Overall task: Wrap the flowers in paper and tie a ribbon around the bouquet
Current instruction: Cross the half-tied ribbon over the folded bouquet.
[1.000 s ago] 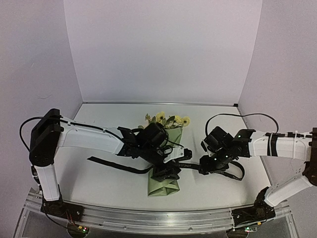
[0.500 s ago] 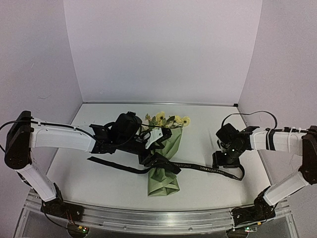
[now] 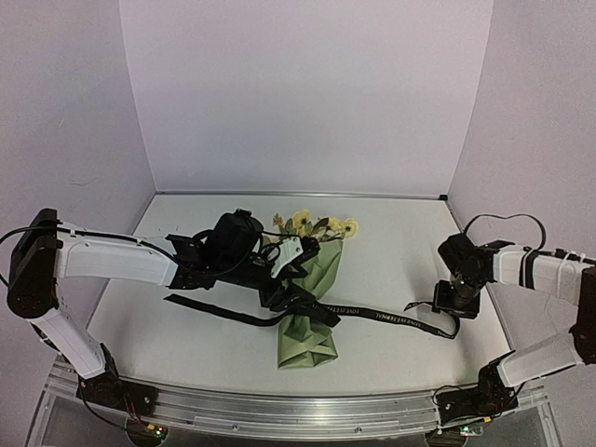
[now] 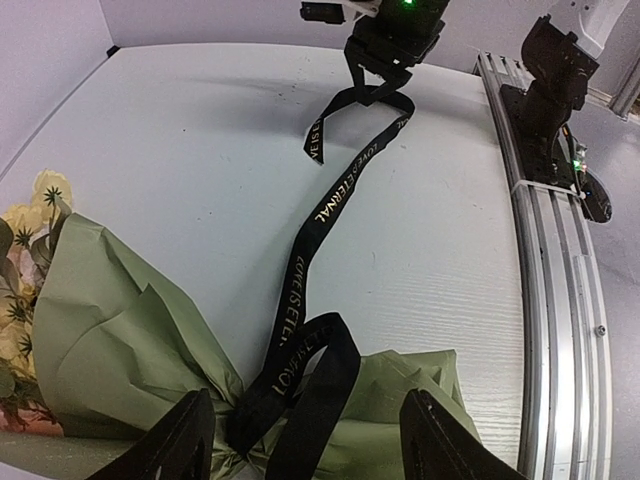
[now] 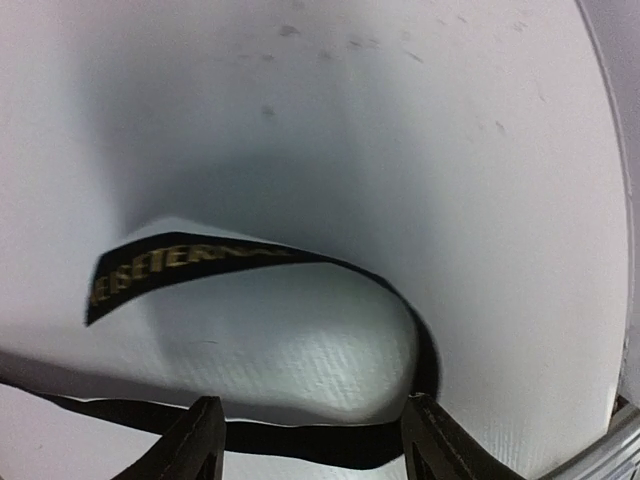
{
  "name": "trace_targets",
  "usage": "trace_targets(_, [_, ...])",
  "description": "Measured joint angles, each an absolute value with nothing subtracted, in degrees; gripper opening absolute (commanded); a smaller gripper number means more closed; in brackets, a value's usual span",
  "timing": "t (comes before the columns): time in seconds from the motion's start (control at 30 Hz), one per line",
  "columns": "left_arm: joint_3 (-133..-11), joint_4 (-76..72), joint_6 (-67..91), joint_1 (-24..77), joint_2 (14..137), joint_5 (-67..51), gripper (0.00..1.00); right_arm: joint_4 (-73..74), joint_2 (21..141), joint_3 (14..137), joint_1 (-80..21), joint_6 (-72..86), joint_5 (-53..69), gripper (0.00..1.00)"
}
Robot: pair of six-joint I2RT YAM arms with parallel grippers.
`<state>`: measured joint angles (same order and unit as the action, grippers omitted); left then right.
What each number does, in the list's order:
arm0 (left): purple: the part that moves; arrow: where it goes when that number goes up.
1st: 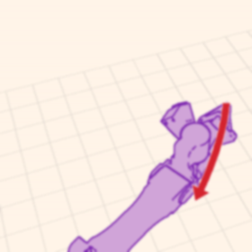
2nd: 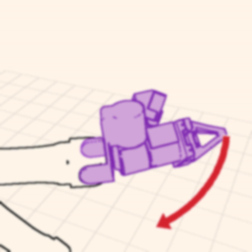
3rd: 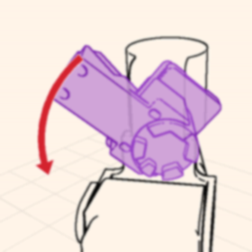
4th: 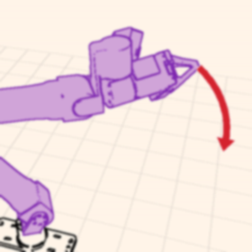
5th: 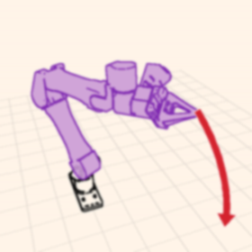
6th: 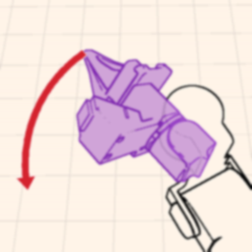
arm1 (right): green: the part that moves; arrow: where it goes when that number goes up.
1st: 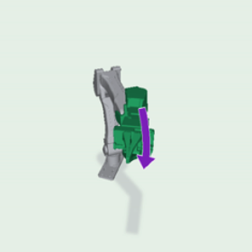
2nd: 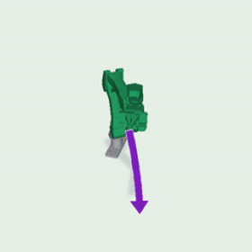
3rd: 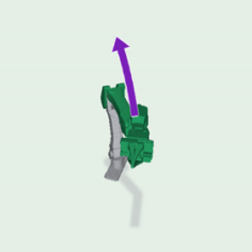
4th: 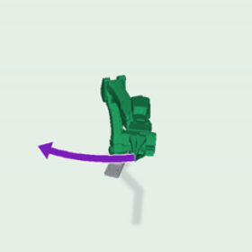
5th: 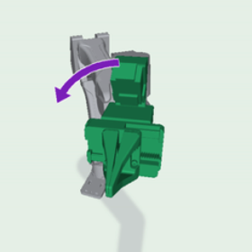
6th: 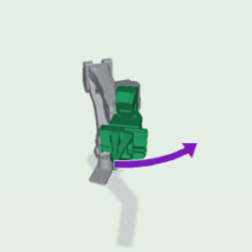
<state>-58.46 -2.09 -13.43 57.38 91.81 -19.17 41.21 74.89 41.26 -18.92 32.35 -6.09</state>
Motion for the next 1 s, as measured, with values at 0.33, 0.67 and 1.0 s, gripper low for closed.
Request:
trace_targets(0.33, [-58.5,-2.1,-13.5,57.3,91.8,-19.6,0.65,43.2,76.7,38.0,-12.9,35.4,-5.5,0.4])
trace_targets(0.67, [-58.5,-2.1,-13.5,57.1,91.6,-19.3,0.65,41.7,82.3,39.3,-10.1,36.2,-1.0,0.0])
trace_targets(1.0, [-58.5,-4.3,-16.0,51.8,90.7,-20.9,0.63,41.5,85.8,61.9,-19.1,30.2,13.2,0.0])
